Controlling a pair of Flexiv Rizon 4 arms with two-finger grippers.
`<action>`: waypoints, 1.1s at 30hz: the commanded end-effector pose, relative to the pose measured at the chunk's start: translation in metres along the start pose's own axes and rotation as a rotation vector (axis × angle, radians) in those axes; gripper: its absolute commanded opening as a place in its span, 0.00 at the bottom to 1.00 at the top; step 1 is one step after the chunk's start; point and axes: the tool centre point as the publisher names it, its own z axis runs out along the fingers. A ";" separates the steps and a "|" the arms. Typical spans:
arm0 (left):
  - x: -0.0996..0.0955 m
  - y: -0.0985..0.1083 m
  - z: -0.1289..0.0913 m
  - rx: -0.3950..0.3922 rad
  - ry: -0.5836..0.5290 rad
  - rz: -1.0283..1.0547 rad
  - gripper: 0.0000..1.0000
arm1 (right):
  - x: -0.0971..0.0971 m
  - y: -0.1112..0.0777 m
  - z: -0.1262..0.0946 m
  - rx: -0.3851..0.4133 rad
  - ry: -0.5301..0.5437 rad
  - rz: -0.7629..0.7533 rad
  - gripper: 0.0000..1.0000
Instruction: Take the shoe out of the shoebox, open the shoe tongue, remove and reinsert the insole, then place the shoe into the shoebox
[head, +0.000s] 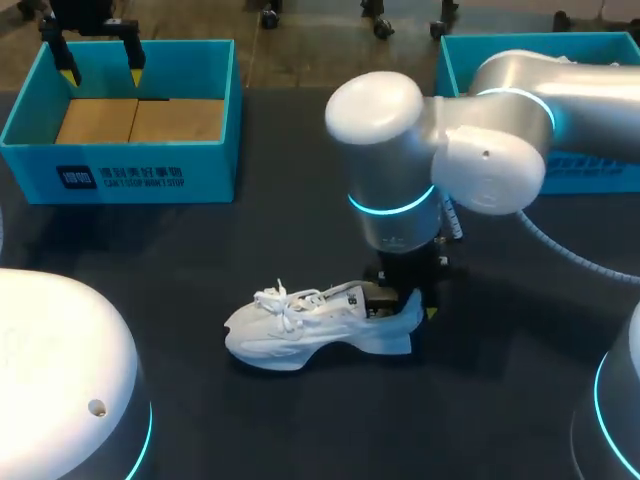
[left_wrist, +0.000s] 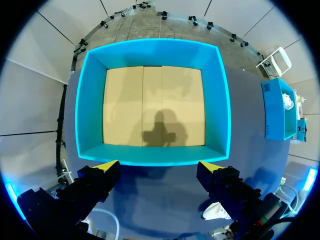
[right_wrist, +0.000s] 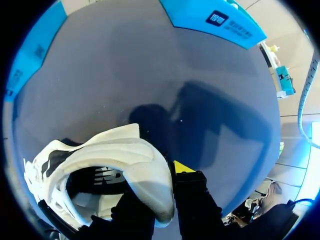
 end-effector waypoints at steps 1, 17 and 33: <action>0.000 0.000 0.000 0.000 0.000 0.000 1.00 | 0.024 -0.010 0.003 -0.019 -0.063 0.027 0.00; 0.000 0.000 0.000 0.000 0.000 0.000 1.00 | -0.001 -0.010 -0.042 0.021 0.082 -0.002 1.00; 0.000 0.000 0.000 0.000 0.000 0.000 1.00 | -0.030 -0.001 -0.099 -0.036 0.684 -0.538 1.00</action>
